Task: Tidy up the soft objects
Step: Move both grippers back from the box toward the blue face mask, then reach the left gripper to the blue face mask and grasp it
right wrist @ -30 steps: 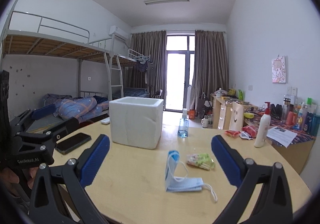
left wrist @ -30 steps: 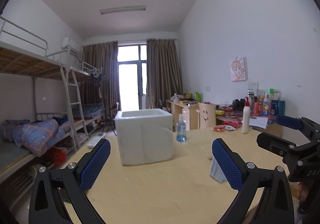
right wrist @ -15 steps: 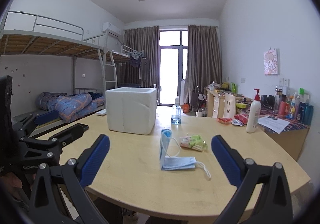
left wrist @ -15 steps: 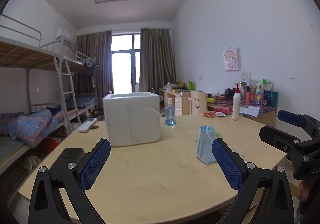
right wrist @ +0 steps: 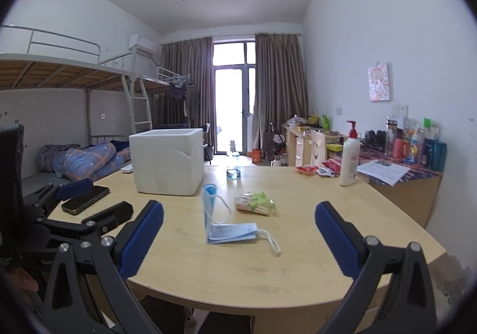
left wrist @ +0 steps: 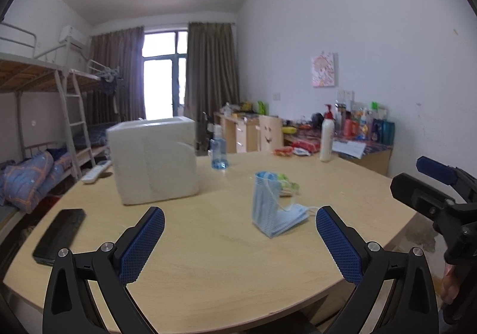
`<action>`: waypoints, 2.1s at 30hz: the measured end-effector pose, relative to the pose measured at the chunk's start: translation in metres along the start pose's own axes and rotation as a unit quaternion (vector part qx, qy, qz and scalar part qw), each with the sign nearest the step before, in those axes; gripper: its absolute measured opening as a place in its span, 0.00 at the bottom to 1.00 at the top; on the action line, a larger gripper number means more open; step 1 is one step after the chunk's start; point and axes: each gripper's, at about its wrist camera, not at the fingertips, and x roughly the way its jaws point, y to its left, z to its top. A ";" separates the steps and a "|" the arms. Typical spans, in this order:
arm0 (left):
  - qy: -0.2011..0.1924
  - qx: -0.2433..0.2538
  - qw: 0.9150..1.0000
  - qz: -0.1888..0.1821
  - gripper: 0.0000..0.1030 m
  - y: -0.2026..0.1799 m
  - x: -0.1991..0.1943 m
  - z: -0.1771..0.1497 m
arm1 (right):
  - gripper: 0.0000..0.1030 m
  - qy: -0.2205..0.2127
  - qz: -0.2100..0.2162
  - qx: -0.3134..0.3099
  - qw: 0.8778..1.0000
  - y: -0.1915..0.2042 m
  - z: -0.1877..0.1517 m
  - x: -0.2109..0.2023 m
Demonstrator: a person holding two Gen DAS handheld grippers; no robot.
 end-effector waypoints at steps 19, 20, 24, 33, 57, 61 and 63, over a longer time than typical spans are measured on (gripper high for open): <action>0.034 0.012 0.999 -0.027 0.99 -0.015 0.042 0.003 | 1.00 0.031 -0.024 0.031 0.999 -0.037 -0.004 0.014; 0.036 0.011 0.999 -0.026 0.99 -0.013 0.045 0.003 | 1.00 0.032 -0.025 0.032 0.999 -0.039 -0.005 0.016; 0.042 0.003 0.999 -0.023 0.99 -0.008 0.055 0.003 | 1.00 0.039 -0.025 0.032 0.998 -0.041 -0.004 0.026; 0.064 0.012 0.997 -0.029 0.99 -0.005 0.081 0.002 | 1.00 0.056 -0.020 0.025 0.998 -0.045 -0.005 0.046; 0.217 -0.013 0.975 -0.042 0.56 -0.010 0.166 -0.006 | 1.00 0.131 0.015 0.034 0.991 -0.065 0.004 0.123; 0.221 -0.019 0.974 -0.048 0.46 -0.006 0.167 -0.007 | 1.00 0.144 0.025 0.025 0.989 -0.063 0.008 0.135; 0.230 -0.024 0.971 -0.056 0.35 -0.004 0.169 -0.008 | 1.00 0.149 0.028 0.019 0.988 -0.062 0.009 0.141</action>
